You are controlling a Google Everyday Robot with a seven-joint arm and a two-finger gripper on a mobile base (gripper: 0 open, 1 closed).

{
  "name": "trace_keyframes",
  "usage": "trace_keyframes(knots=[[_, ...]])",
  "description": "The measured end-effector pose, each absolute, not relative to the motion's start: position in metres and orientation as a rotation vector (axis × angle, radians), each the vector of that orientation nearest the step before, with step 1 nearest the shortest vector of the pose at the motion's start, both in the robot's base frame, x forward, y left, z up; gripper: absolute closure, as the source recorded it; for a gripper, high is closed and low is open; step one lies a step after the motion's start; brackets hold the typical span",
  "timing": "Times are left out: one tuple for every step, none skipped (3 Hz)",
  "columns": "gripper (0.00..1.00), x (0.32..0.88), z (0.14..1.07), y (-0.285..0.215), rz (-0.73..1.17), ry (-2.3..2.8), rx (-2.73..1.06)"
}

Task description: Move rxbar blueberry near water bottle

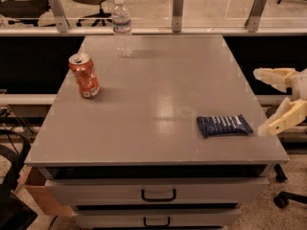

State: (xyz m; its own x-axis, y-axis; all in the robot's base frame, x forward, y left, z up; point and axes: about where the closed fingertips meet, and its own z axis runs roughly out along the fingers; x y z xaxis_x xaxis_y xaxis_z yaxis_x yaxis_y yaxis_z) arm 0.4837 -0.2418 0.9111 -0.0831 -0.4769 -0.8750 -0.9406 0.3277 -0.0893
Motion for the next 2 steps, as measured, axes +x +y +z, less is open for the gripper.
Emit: trace_keyframes(knots=[[0.00, 0.497, 0.883, -0.248, 0.748, 1.700, -1.278], [0.00, 0.505, 0.862, -0.249, 0.794, 1.690, -1.308]])
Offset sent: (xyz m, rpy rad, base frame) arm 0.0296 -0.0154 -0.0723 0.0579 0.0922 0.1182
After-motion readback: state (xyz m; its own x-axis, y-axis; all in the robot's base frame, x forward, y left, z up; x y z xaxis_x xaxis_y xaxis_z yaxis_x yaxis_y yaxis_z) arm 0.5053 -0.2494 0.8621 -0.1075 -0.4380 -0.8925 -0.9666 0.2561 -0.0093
